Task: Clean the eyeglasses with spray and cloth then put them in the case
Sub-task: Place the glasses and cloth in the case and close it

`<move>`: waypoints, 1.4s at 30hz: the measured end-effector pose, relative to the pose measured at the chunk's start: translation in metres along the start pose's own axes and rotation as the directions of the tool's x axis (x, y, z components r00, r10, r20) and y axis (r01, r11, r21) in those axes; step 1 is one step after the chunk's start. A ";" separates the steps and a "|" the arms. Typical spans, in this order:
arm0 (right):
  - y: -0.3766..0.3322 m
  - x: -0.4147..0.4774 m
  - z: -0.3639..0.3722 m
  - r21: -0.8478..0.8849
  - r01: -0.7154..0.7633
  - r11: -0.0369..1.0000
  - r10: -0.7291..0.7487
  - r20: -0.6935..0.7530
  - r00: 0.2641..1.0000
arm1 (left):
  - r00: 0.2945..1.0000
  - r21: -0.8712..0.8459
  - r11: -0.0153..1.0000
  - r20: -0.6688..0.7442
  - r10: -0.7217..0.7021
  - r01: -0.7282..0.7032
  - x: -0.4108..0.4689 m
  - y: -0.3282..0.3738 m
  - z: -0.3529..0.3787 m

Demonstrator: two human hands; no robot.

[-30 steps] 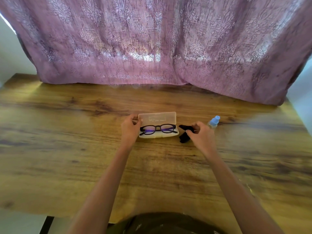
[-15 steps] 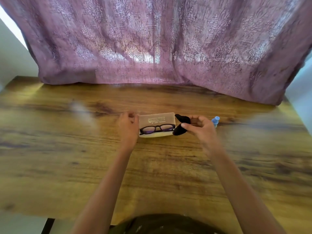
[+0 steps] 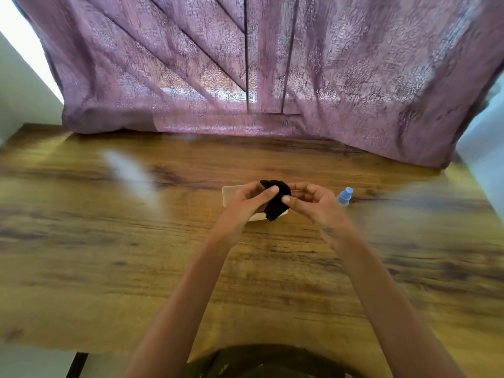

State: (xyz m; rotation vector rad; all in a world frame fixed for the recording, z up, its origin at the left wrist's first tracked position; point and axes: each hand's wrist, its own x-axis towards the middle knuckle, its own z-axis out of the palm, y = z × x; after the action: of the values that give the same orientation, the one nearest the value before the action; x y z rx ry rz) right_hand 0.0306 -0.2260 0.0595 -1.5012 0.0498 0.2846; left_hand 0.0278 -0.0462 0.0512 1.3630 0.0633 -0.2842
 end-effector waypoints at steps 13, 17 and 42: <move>-0.008 -0.003 0.008 0.047 0.027 0.999 -0.022 -0.102 0.995 | 0.992 -0.155 0.980 -0.004 -0.125 0.123 -0.001 0.000 0.003; -0.007 -0.003 0.005 0.111 0.015 0.994 0.001 -0.146 0.989 | 0.997 -0.125 0.990 -0.032 -0.076 0.072 -0.002 -0.002 0.000; 0.005 -0.005 0.004 0.459 -0.443 0.770 0.320 0.323 0.891 | 0.999 0.009 1.000 0.048 -0.009 0.008 -0.012 0.018 0.000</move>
State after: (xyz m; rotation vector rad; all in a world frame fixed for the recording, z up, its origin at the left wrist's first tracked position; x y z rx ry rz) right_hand 0.0240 -0.2231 0.0559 -0.8902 0.2384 0.7185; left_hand 0.0203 -0.0410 0.0708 1.3638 0.0276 -0.3249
